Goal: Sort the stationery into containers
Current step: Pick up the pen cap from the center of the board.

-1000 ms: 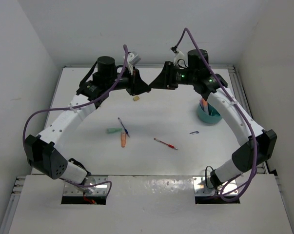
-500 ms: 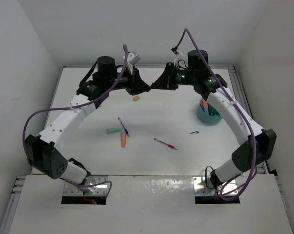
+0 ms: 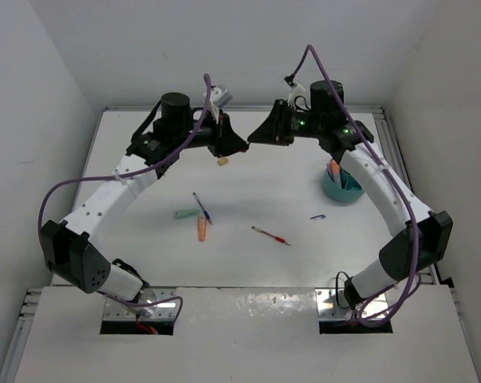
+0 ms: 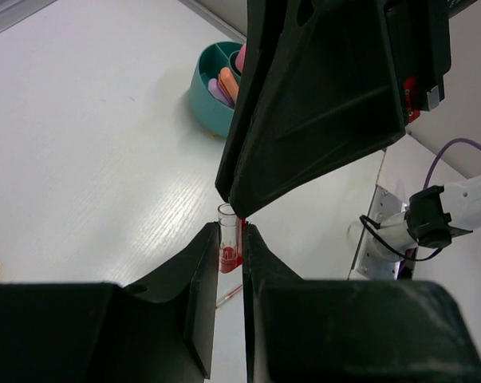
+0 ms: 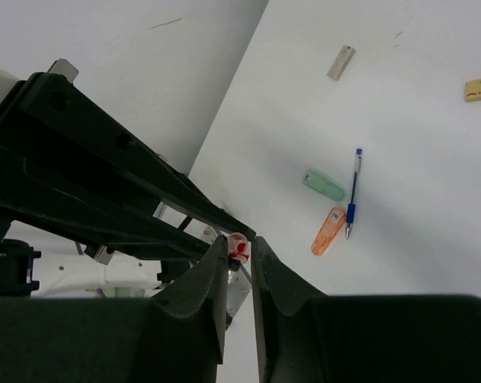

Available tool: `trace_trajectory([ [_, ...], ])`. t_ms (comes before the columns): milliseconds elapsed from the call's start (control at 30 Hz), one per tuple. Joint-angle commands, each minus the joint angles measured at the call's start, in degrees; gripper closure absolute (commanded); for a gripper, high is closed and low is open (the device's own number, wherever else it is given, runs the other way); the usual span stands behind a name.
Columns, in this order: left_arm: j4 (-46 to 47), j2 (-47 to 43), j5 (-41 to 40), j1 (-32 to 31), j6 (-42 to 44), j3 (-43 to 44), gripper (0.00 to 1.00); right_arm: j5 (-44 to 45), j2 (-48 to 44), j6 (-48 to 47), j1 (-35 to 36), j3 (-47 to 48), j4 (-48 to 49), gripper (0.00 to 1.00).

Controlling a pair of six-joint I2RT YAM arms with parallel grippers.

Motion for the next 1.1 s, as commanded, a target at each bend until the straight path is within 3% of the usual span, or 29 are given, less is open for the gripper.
trace_trajectory([
  [0,2.63,-0.67,1.69,-1.12,-0.7,1.37,1.0,-0.12,0.39,1.4,-0.16,0.56,3.54,0.84],
  [200,2.72,-0.58,1.6,-1.29,-0.97,1.02,1.0,-0.74,0.04,1.05,-0.07,-0.32,4.07,0.97],
  [300,2.11,-0.5,1.34,-0.94,-0.88,1.02,0.46,-0.82,-0.57,0.09,-0.16,-0.67,4.51,1.0],
  [333,1.32,-0.58,1.51,0.1,-0.88,1.02,0.18,-1.35,-0.66,-0.44,-0.33,-0.67,4.51,1.0],
  [367,1.14,-0.93,1.51,0.81,-1.49,0.84,0.02,-1.7,-0.92,-0.97,-0.51,-0.84,4.42,1.0],
  [467,2.63,-1.98,4.93,4.58,-3.25,-1.0,0.0,-4.06,-2.33,-2.11,-2.78,-2.42,5.82,1.0],
  [667,9.74,-3.75,21.52,10.39,-6.15,-5.39,0.0,-14.59,-6.9,-2.73,-6.92,-9.19,17.49,1.0],
  [767,9.15,-3.4,25.84,8.64,-7.47,-6.01,0.0,-19.18,-8.13,-2.64,-6.84,-10.51,20.67,1.0],
  [933,6.41,-3.83,29.2,0.39,-2.47,-5.66,0.0,-22.09,-9.36,-3.16,-4.04,-11.74,23.32,1.0],
  [1033,6.85,-4.36,27.62,-1.91,-2.11,-6.27,0.18,-22.27,-9.8,-4.83,-1.66,-11.39,22.62,1.0],
  [1067,7.29,-4.36,26.83,-2.34,-2.46,-6.36,0.3,-22.18,-9.98,-4.93,-1.13,-11.3,22.7,1.0],
])
